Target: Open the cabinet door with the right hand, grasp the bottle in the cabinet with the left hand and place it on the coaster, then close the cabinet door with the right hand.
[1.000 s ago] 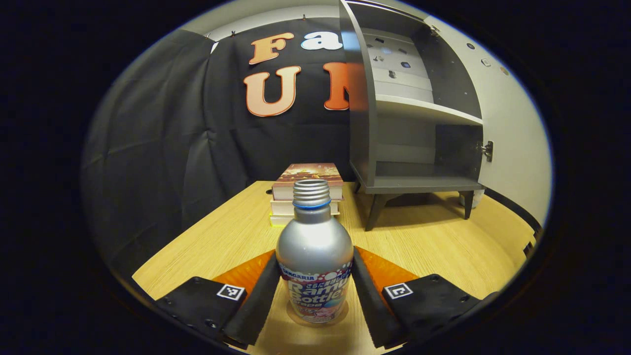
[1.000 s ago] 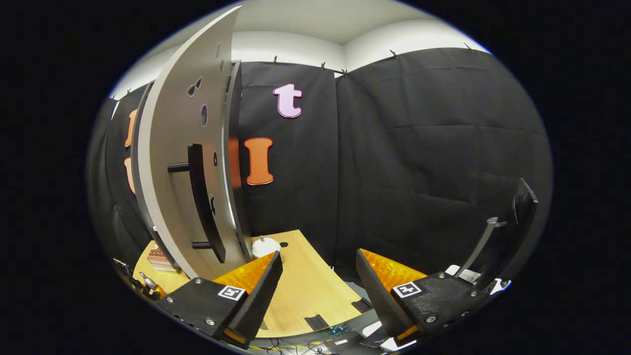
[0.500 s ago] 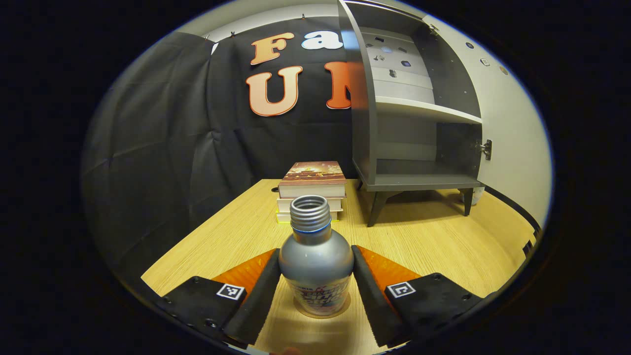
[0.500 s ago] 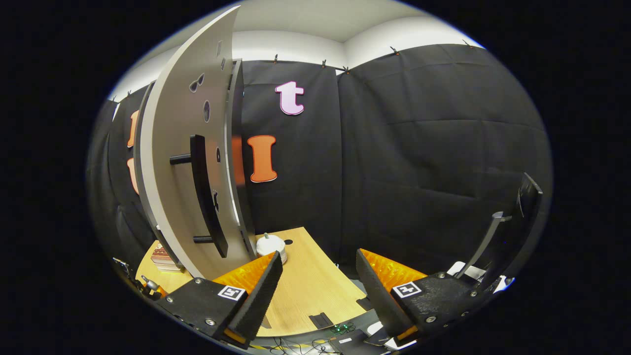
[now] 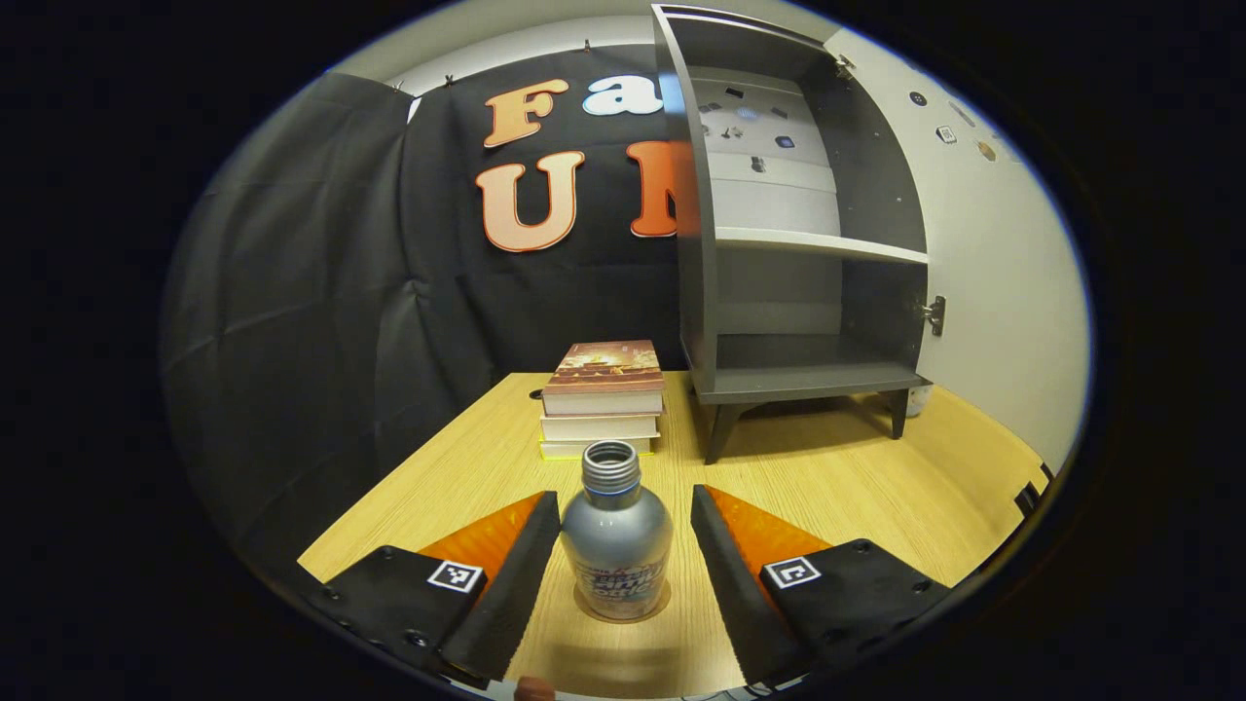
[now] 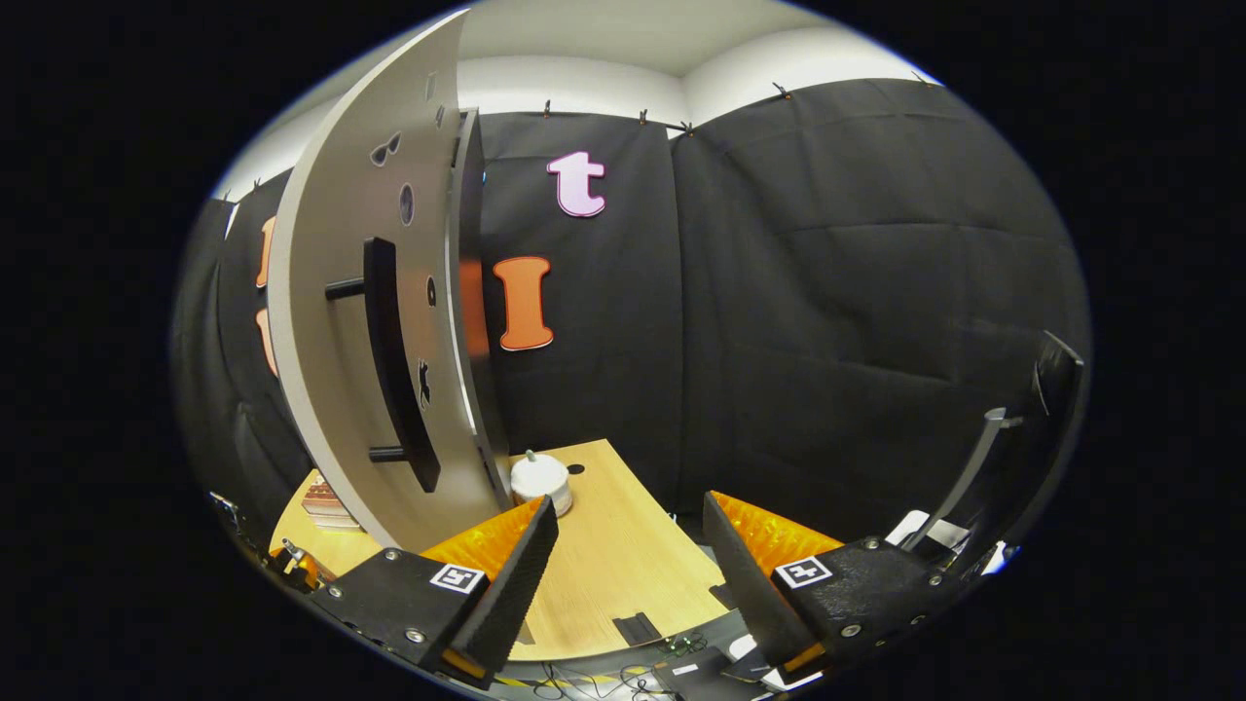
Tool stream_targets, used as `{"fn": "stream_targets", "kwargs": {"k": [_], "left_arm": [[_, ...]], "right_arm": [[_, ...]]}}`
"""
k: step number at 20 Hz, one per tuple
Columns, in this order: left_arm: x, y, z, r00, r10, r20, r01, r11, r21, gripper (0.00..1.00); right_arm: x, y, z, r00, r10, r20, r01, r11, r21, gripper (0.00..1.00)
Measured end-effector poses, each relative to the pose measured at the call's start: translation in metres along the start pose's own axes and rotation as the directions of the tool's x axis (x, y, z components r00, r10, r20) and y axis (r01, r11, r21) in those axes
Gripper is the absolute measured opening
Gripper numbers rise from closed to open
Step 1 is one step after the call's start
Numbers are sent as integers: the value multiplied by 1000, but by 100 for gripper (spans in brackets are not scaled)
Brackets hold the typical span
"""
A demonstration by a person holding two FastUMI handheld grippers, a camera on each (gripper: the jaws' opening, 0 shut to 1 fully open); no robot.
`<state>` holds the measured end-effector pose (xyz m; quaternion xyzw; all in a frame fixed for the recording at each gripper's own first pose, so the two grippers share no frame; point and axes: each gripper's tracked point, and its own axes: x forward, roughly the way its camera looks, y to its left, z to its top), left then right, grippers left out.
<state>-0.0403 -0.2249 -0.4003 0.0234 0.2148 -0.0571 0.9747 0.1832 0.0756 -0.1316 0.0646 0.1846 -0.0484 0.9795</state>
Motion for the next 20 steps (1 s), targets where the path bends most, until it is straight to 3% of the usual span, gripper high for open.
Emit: {"fn": "stream_targets", "kwargs": {"k": [8,20], "left_arm": [[-27,1,48,999,1,33,-1,1000,8,89],[-120,28,224,978,44,205,-54,997,48,89]], "right_arm": [[6,4,-7,999,35,-20,-35,999,-16,93],[9,28,-9,989,147,-37,-148,987,-55,93]]}}
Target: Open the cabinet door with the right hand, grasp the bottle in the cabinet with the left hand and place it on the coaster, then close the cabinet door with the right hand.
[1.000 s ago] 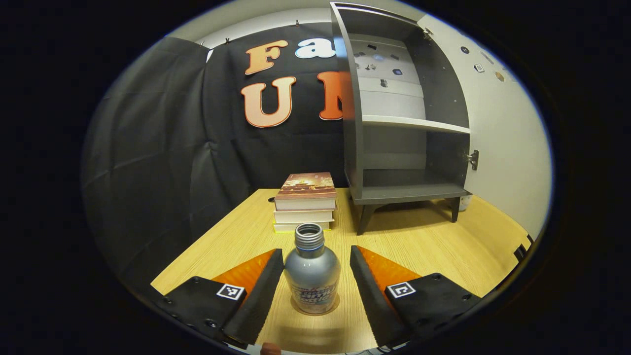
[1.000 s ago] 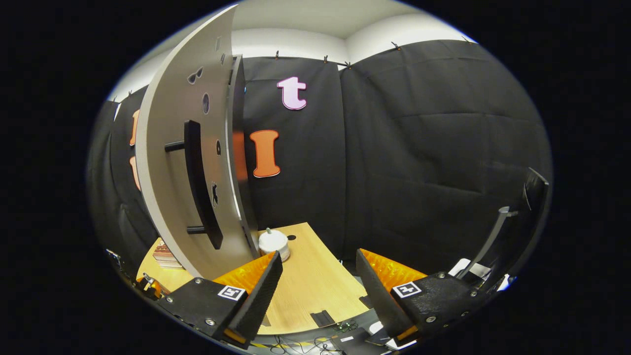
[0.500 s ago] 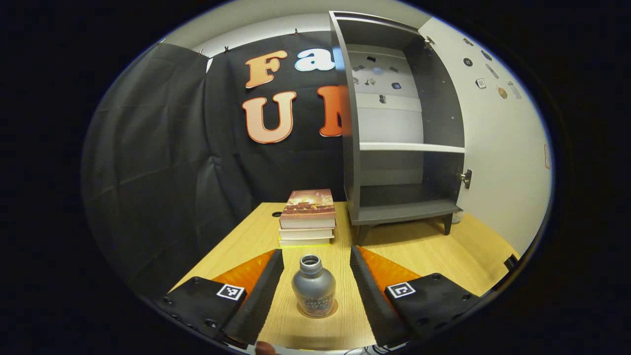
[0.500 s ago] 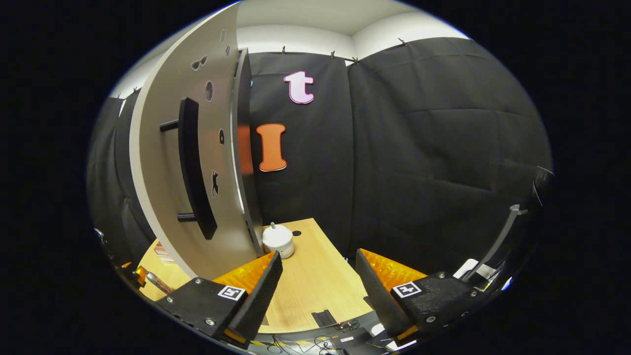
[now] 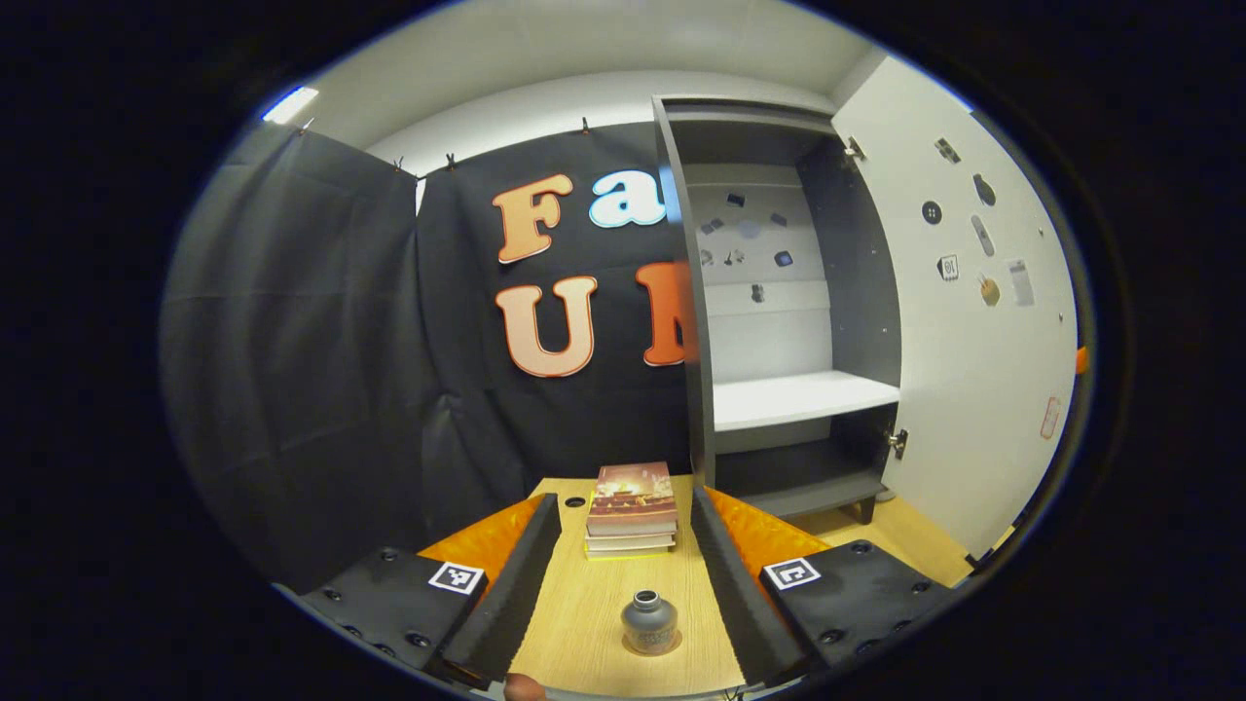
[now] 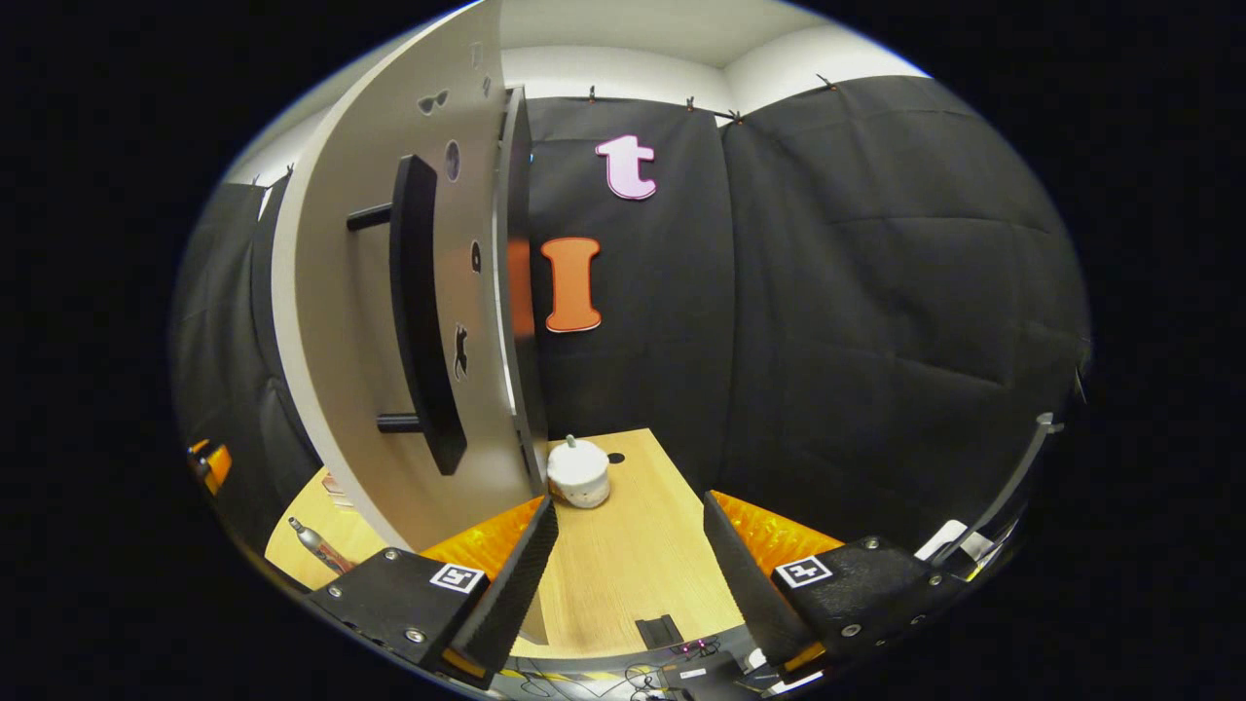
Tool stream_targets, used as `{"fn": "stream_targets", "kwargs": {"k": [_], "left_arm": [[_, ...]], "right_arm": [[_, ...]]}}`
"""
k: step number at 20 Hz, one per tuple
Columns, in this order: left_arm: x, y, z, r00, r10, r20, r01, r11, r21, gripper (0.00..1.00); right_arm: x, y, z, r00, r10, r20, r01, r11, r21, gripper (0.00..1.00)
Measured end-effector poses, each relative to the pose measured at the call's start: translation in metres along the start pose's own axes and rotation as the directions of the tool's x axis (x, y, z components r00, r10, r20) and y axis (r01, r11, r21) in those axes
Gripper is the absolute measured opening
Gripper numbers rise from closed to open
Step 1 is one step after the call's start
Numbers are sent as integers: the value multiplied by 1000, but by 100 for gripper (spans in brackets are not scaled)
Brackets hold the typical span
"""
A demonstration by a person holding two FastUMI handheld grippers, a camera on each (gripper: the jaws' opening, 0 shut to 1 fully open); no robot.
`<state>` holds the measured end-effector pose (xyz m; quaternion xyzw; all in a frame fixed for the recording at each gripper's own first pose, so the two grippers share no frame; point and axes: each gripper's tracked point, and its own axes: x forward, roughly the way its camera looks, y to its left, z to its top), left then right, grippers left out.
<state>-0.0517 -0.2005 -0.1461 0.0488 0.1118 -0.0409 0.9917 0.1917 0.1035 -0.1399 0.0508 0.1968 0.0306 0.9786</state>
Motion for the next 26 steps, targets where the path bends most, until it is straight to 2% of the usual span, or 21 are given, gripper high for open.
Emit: {"fn": "stream_targets", "kwargs": {"k": [2,5,8,9,10,12,15,16,21,22,24,25,26], "left_arm": [[-9,11,28,1000,26,6,-26,1000,8,93],[-19,17,62,999,20,25,-20,1000,22,97],[-23,24,85,999,4,33,-3,999,-43,96],[-25,29,93,999,2,37,0,998,-67,95],[-25,34,102,999,5,49,-1,997,-80,96],[-27,51,118,997,26,75,-21,997,-68,96],[-25,64,132,995,33,95,-28,998,-58,97],[-22,67,135,995,30,96,-24,997,-67,96],[-11,90,154,992,29,122,-21,998,-65,97],[-8,96,156,992,31,123,-25,998,-58,97],[-3,105,153,992,40,124,-33,998,-56,97],[-2,111,151,992,43,122,-36,998,-59,96],[0,116,150,992,46,121,-39,997,-62,96]], "right_arm": [[1,4,2,1000,18,6,-18,1000,-10,93],[1,8,4,999,39,14,-38,999,-17,93],[3,18,4,998,68,14,-68,998,-14,93],[2,21,4,997,77,12,-77,997,-13,98],[2,24,4,996,87,11,-86,996,-12,93],[0,22,5,997,75,16,-75,997,-20,93],[-2,26,5,997,80,18,-79,996,-35,91],[-2,28,6,997,80,21,-79,996,-39,98],[-3,46,5,995,96,23,-96,995,-37,97],[-3,51,6,994,107,23,-106,994,-39,89],[0,63,4,991,134,19,-133,990,-46,89],[-1,69,4,988,151,17,-150,987,-50,97],[-1,75,3,986,167,16,-166,985,-53,97]]}}
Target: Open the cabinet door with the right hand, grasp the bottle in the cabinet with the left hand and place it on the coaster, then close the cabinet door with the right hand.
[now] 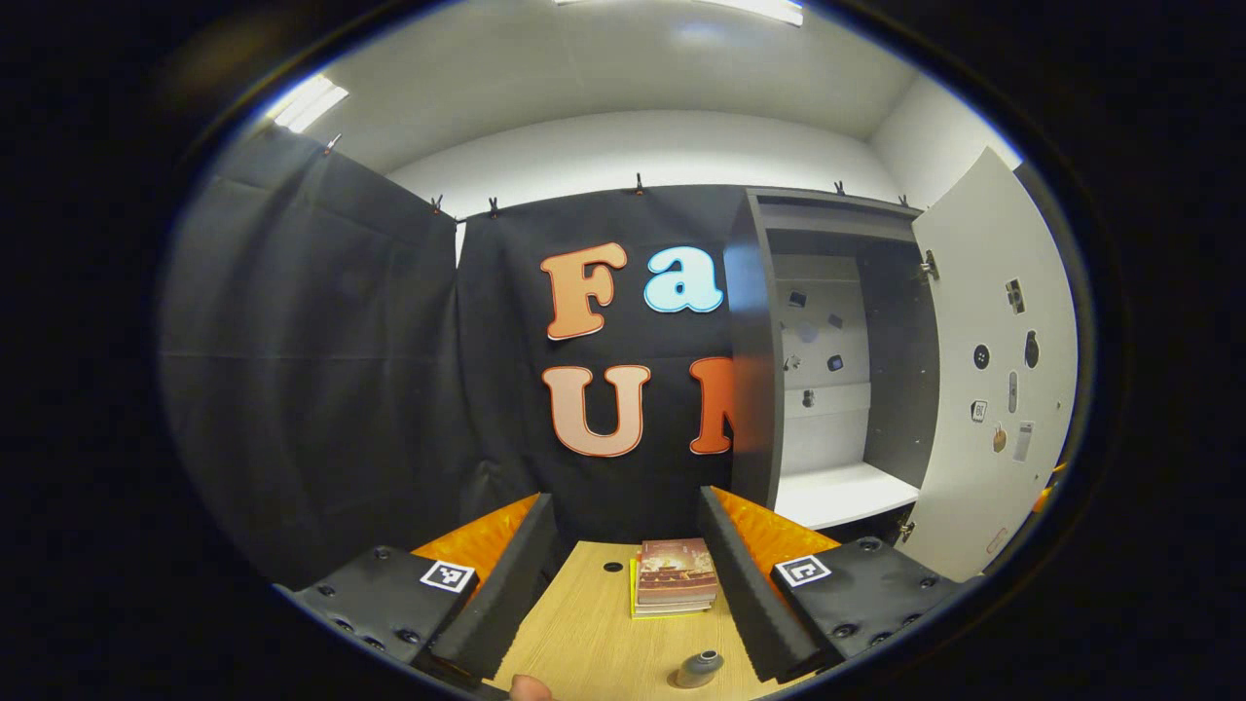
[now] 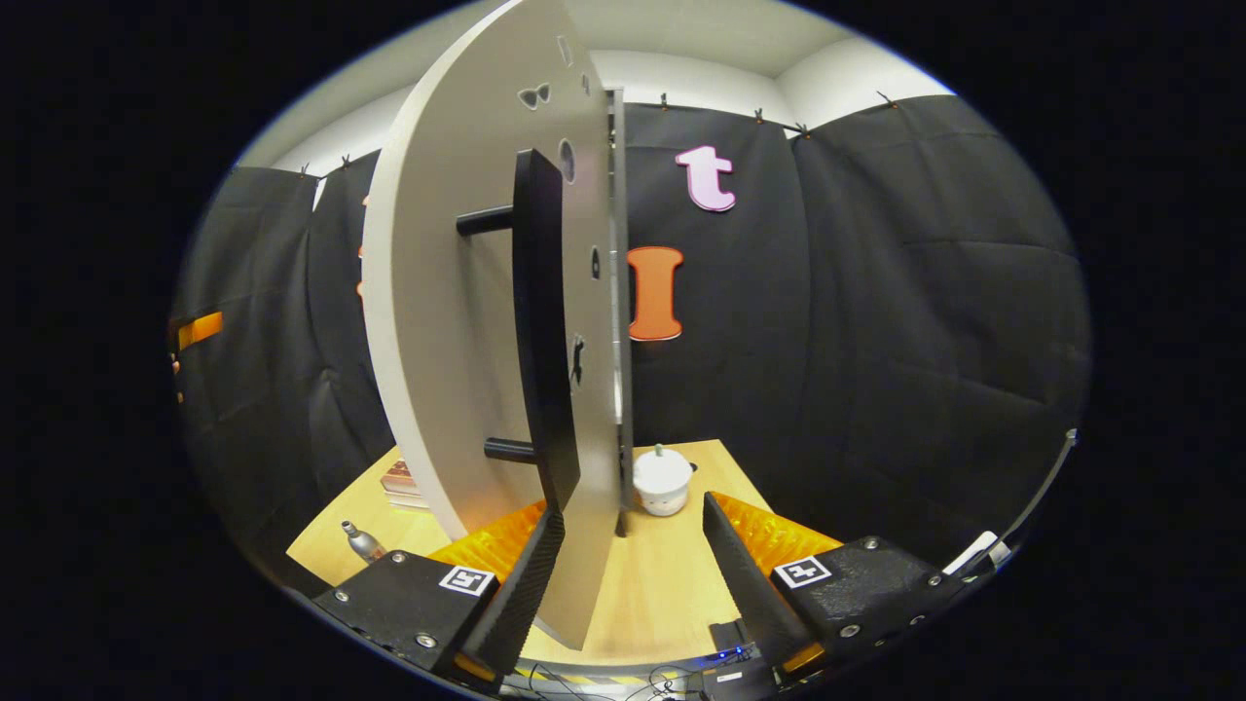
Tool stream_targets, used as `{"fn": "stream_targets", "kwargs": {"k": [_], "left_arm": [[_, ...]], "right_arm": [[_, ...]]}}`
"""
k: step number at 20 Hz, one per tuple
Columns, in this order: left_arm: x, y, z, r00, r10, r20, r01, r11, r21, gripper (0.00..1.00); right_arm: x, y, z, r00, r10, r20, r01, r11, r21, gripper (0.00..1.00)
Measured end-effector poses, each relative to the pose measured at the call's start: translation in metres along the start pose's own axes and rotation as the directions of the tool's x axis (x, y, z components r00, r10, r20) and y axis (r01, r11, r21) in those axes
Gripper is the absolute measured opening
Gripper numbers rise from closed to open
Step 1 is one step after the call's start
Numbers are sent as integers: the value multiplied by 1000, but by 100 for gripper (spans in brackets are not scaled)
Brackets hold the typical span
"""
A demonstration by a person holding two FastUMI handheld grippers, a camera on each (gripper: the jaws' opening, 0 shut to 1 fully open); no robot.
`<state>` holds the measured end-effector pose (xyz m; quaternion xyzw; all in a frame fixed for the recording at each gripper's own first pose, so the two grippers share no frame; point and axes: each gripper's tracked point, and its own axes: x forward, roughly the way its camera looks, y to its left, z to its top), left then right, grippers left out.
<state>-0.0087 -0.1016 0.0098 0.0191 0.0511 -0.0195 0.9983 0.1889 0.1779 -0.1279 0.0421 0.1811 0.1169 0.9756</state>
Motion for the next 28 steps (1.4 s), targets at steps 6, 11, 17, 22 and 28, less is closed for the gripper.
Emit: {"fn": "stream_targets", "kwargs": {"k": [6,11,17,22,28], "left_arm": [[16,31,2,1000,6,28,-6,1000,13,96],[27,45,-5,1000,-6,29,5,1000,19,96],[40,64,-12,1000,-8,24,8,1000,12,95],[49,83,-14,999,1,36,-2,1000,25,95],[56,103,-17,999,15,47,-16,1000,25,95]], "right_arm": [[9,38,-2,995,95,-4,-95,995,31,97],[15,53,0,994,111,1,-111,994,21,97],[25,72,3,993,120,10,-119,993,-20,97],[41,90,5,991,131,24,-131,991,4,92],[60,104,7,988,151,27,-151,989,1,93]]}}
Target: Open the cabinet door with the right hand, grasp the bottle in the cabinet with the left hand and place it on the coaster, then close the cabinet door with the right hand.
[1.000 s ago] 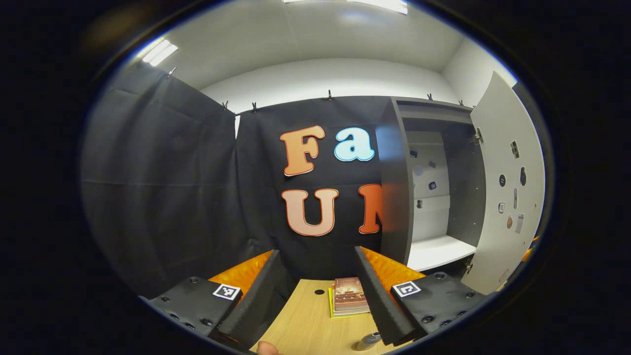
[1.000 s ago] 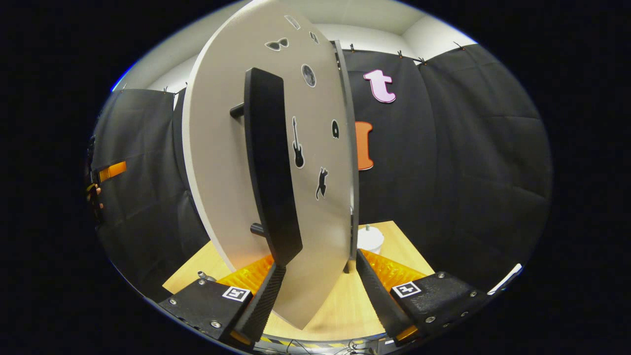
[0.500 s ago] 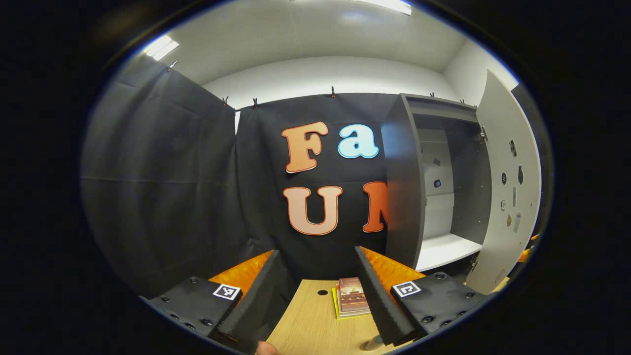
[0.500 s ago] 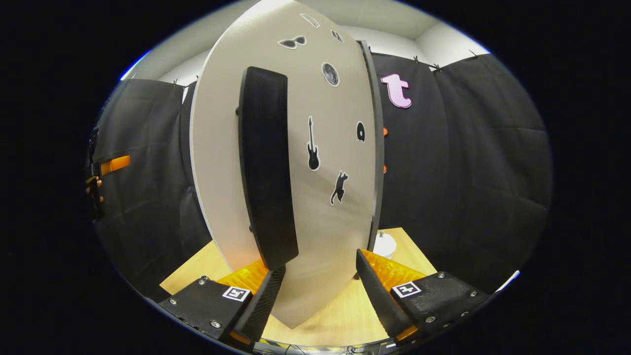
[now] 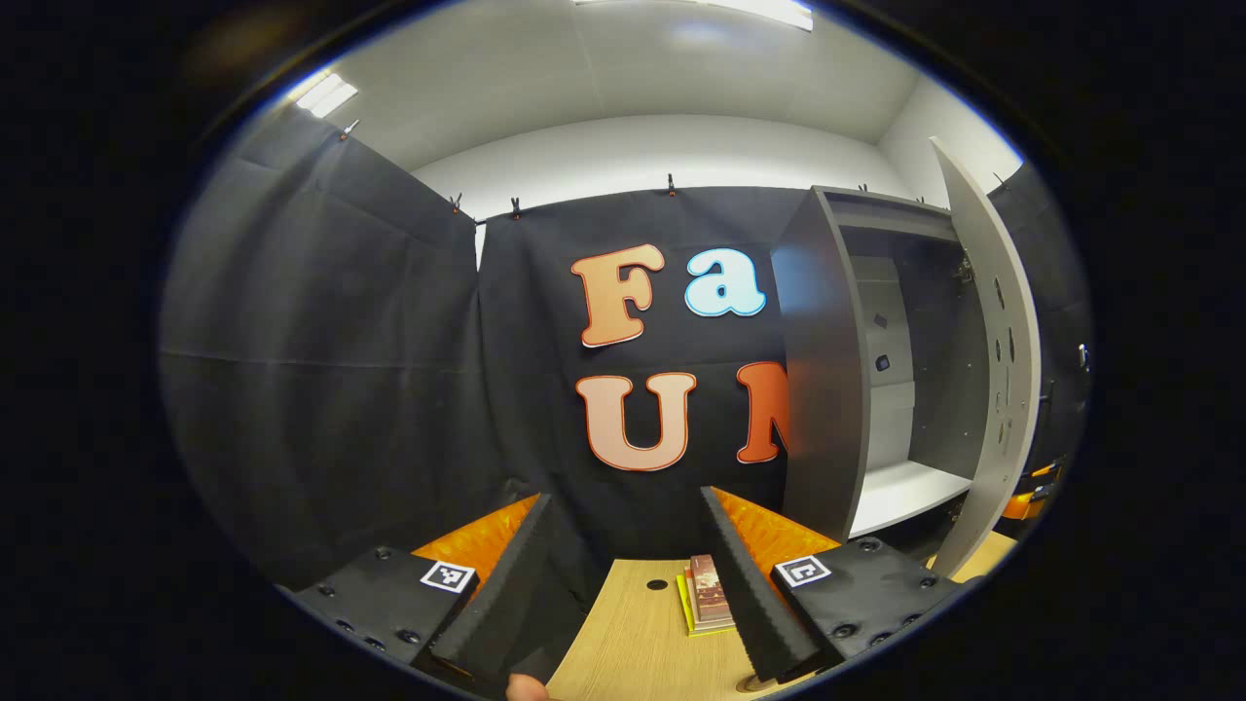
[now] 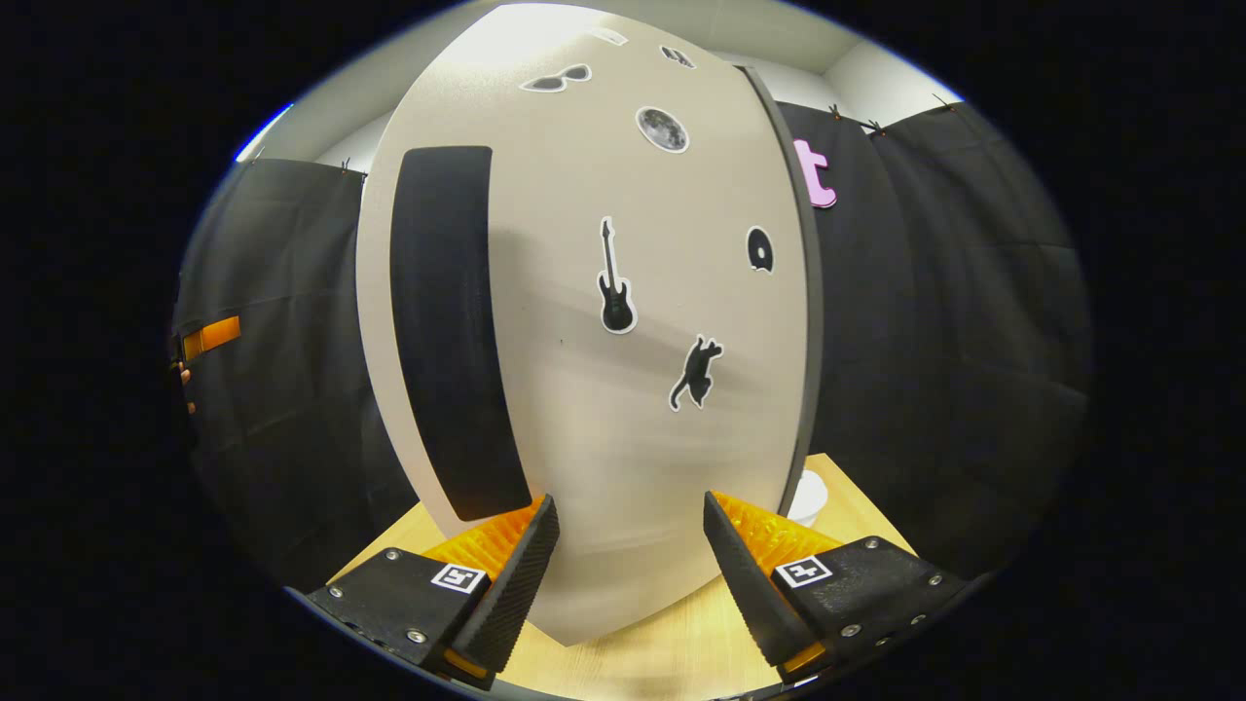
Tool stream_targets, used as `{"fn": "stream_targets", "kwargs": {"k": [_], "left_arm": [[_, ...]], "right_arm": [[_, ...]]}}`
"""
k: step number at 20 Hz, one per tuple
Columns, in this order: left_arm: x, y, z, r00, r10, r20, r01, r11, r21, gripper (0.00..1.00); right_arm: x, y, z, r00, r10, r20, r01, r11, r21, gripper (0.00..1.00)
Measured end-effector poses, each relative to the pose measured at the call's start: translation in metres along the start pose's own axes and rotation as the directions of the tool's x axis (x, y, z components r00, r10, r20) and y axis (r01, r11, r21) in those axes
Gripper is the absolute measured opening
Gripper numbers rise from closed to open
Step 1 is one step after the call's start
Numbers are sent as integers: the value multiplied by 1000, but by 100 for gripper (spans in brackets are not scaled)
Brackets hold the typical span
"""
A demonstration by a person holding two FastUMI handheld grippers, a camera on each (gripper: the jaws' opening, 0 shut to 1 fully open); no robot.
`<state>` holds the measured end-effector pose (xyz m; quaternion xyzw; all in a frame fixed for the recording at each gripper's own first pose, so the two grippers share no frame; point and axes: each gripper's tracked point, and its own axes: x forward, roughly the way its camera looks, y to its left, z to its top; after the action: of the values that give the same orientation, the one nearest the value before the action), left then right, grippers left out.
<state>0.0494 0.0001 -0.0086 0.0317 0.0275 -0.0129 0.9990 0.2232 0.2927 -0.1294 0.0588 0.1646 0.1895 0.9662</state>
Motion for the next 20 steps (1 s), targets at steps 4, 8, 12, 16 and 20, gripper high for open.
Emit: {"fn": "stream_targets", "kwargs": {"k": [4,8,12,16,20], "left_arm": [[-3,17,-6,1000,13,1,-13,1000,3,96],[-4,34,-15,999,31,-9,-31,1000,3,96],[-6,51,-23,999,49,-20,-48,999,12,95],[-5,63,-27,998,63,-21,-62,998,20,95],[-1,80,-31,996,86,-25,-86,996,20,95]], "right_arm": [[2,6,0,1000,8,-1,-8,1000,-24,93],[13,12,5,1000,-1,6,1,999,-42,93],[21,11,8,1000,-24,14,25,999,-39,93],[28,10,7,999,-35,14,35,999,-33,93],[36,12,8,998,-55,29,56,996,-65,93]]}}
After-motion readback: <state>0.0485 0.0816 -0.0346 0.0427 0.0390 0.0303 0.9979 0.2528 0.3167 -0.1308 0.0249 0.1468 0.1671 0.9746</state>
